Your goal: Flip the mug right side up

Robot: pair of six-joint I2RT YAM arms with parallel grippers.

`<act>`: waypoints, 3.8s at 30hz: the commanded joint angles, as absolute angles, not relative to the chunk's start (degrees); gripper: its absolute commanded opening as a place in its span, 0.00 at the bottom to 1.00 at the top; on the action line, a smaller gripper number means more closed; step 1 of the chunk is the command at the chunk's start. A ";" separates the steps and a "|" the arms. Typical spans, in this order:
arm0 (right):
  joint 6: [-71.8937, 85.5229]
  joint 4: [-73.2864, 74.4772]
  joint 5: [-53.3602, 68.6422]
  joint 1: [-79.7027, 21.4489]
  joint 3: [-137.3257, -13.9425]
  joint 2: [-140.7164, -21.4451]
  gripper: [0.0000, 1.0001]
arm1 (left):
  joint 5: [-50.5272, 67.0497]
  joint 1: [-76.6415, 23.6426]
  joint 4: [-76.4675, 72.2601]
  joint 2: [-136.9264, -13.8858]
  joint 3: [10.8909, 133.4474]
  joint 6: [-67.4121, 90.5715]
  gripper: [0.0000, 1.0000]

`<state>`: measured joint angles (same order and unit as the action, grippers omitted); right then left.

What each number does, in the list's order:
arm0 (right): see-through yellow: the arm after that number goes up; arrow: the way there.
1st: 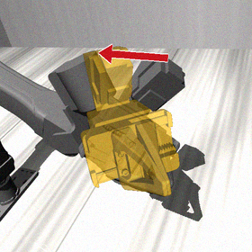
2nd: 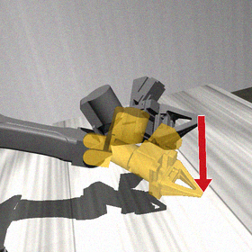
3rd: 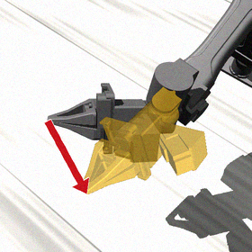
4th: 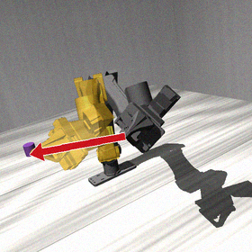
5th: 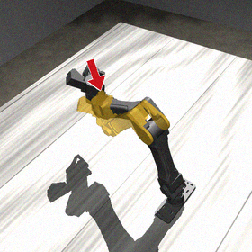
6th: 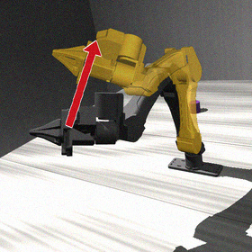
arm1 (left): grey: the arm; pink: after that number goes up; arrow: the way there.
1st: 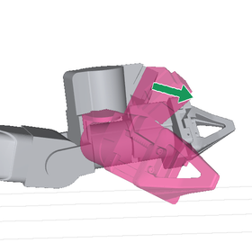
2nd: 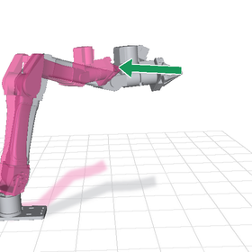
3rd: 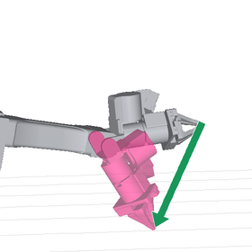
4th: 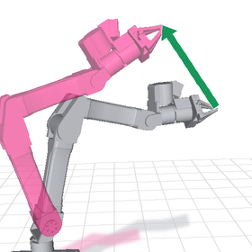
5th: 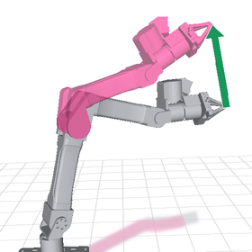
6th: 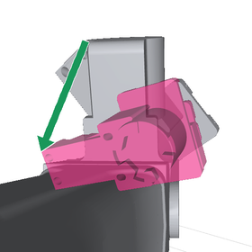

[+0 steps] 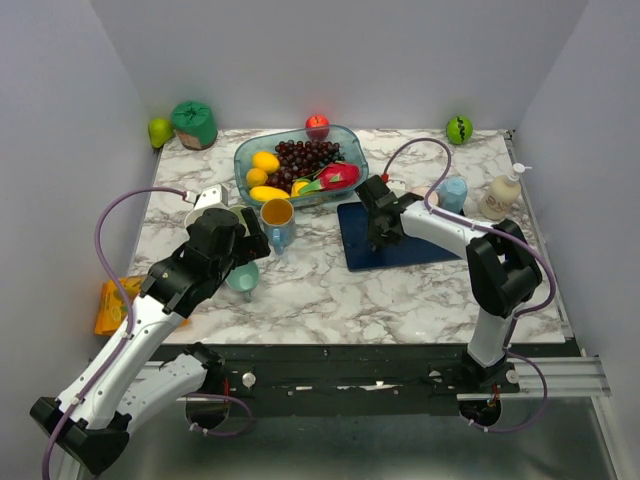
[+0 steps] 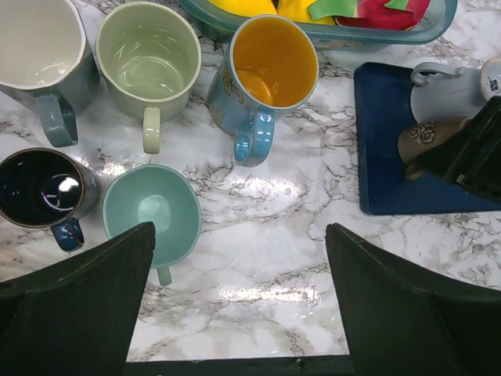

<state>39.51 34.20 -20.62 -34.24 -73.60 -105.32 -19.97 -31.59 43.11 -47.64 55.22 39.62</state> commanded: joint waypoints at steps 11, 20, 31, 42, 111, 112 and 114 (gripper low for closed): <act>38.85 33.75 -19.25 -34.72 -75.06 -106.88 0.01 | -18.81 -30.85 42.54 -46.76 54.58 39.37 0.98; 36.65 30.50 -12.93 -34.72 -73.48 -98.62 0.01 | -14.78 -30.94 40.61 -46.76 55.72 37.80 0.98; 36.74 20.23 8.58 -34.72 -72.07 -81.40 0.01 | 3.21 -30.94 28.15 -44.56 54.49 33.84 0.98; 46.04 -3.93 25.83 -34.80 -70.05 -69.96 0.01 | 21.70 -31.03 4.50 -46.31 52.47 44.99 0.91; 43.68 19.12 -3.30 -39.37 -61.34 -56.87 0.65 | 3.18 -33.84 25.64 -51.51 66.45 30.06 0.00; 43.94 21.07 -4.91 -39.29 -61.78 -56.95 0.65 | 0.73 -34.01 29.41 -51.24 66.27 29.28 0.00; 44.56 27.38 -9.55 -39.29 -63.89 -58.35 0.65 | -2.00 -34.36 32.59 -50.54 65.40 28.83 0.00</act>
